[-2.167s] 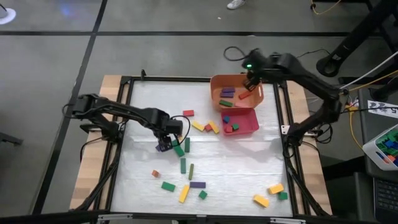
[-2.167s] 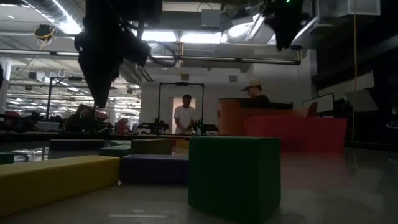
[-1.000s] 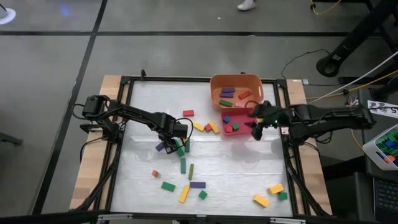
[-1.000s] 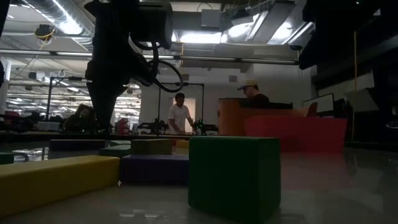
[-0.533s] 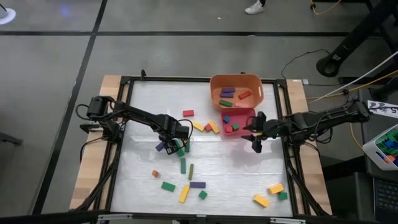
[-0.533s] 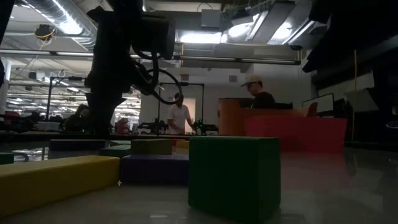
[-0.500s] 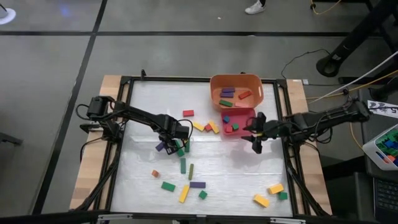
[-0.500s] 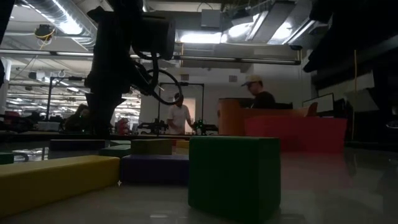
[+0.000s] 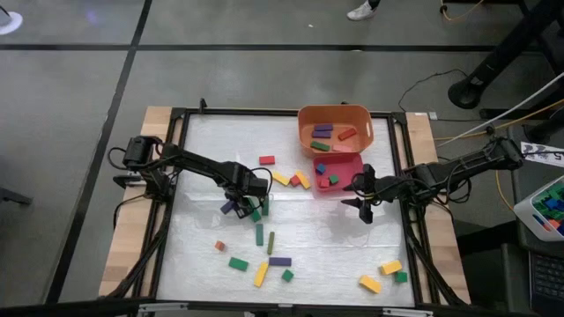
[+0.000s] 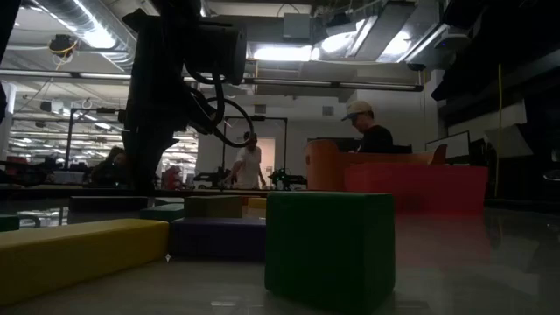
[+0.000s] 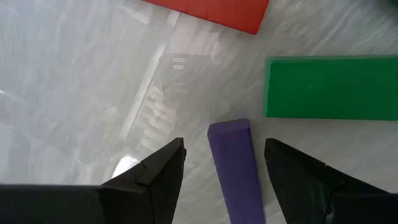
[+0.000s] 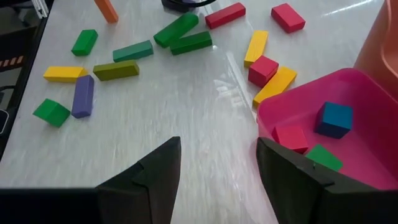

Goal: Sort blocks by size
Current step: Put the violet rectangle block into the orange bin

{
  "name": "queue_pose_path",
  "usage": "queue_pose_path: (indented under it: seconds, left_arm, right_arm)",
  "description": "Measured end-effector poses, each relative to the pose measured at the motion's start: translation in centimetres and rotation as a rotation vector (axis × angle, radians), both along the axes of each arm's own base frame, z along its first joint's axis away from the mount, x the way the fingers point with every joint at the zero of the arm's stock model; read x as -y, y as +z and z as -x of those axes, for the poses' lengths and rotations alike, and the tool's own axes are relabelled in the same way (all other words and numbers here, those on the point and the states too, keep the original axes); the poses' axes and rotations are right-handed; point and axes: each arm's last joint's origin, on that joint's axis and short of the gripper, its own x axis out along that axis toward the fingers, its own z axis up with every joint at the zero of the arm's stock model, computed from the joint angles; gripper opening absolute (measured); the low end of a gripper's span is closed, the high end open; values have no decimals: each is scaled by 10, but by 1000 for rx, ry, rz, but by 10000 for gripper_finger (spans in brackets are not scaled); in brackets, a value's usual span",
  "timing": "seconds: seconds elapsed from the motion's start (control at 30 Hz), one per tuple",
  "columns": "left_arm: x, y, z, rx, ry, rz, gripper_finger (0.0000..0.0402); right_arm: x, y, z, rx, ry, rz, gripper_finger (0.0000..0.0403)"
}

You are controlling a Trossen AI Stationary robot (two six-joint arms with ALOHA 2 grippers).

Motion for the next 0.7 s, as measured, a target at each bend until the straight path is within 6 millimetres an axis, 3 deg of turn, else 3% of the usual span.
queue_pose_path:
  seconds: [0.4, 0.7]
  left_arm:
    - [0, -1, 1, -1, 58, -5, 210]
    - [3, -26, 15, 5, 90, 67, 210]
  right_arm:
    - [0, 0, 0, -1, 0, 0, 209]
    - [0, 0, 0, -2, 0, 1, 209]
